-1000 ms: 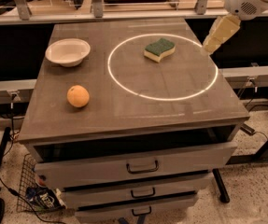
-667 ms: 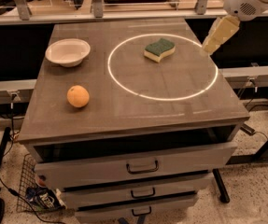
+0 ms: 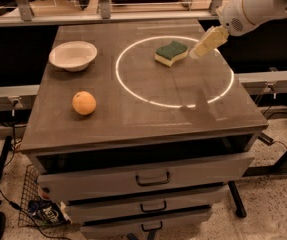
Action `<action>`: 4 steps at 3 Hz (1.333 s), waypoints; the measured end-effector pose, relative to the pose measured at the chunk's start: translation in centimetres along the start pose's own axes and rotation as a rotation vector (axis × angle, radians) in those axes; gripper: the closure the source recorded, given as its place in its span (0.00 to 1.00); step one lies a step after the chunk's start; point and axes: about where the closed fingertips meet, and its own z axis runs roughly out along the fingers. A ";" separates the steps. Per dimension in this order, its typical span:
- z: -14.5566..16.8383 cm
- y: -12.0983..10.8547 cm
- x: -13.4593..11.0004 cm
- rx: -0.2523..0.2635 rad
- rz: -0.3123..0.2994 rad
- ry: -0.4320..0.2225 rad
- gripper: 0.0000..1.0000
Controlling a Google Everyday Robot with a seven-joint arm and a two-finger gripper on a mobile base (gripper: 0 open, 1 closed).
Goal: Move sponge near orange
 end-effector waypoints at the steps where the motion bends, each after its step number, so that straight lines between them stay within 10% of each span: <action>1: 4.7 -1.6 0.0 -0.025 0.111 -0.087 0.00; 3: 12.6 -0.9 -0.4 -0.148 0.293 -0.187 0.00; 4: 14.2 1.0 -1.6 -0.221 0.316 -0.193 0.16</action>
Offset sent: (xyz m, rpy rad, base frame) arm 0.0972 0.0538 -0.0771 0.3904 0.1406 -0.0515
